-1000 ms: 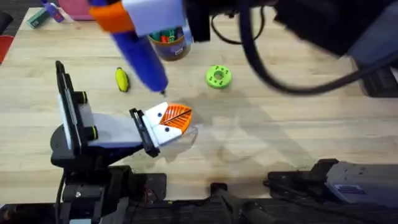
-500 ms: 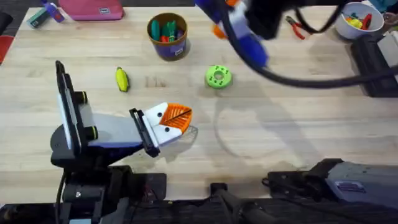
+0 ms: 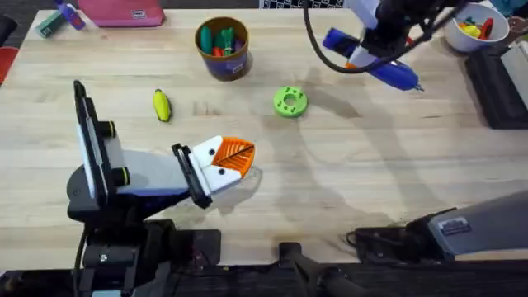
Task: Pick up the gripper from the table and insert it into the empty holder that is missing its gripper. Then pick up a screw, insert it into the mounting hole, and use the screwdriver to tighten it. Finally, clean up the table by picking up the vegetable and placing it into the bucket.
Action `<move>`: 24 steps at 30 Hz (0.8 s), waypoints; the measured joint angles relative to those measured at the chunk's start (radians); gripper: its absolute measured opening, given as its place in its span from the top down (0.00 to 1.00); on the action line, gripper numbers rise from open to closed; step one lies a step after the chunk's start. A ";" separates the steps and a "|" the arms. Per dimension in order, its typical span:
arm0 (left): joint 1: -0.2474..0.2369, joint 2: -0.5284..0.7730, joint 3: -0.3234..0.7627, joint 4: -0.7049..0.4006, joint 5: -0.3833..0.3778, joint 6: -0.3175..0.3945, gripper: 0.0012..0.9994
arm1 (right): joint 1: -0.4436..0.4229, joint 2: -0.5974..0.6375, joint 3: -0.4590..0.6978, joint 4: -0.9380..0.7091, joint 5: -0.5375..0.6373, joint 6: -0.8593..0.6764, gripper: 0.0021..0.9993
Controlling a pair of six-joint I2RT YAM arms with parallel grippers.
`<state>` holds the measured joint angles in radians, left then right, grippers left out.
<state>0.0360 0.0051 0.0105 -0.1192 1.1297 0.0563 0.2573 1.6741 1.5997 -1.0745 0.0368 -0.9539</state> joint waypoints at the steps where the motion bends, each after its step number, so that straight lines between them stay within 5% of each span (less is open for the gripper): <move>1: 0.000 0.000 0.000 0.000 0.000 0.000 0.99 | -0.017 0.022 -0.002 0.003 0.002 -0.021 0.98; 6: 0.000 0.000 0.000 0.000 0.000 0.000 0.99 | -0.099 0.172 -0.014 0.039 0.059 -0.112 0.98; 16: 0.000 0.000 0.000 0.000 0.000 0.000 0.99 | -0.130 0.374 -0.021 0.086 0.143 -0.154 0.98; 18: 0.000 0.000 0.000 0.000 0.000 0.000 0.99 | -0.130 0.394 -0.022 0.096 0.152 -0.152 0.85; 24: 0.000 0.000 0.000 0.000 0.000 0.000 0.99 | -0.130 0.393 -0.021 0.106 0.176 -0.154 0.03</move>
<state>0.0360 0.0052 0.0105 -0.1192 1.1297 0.0559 0.1268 2.0671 1.5787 -0.9683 0.2130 -1.1075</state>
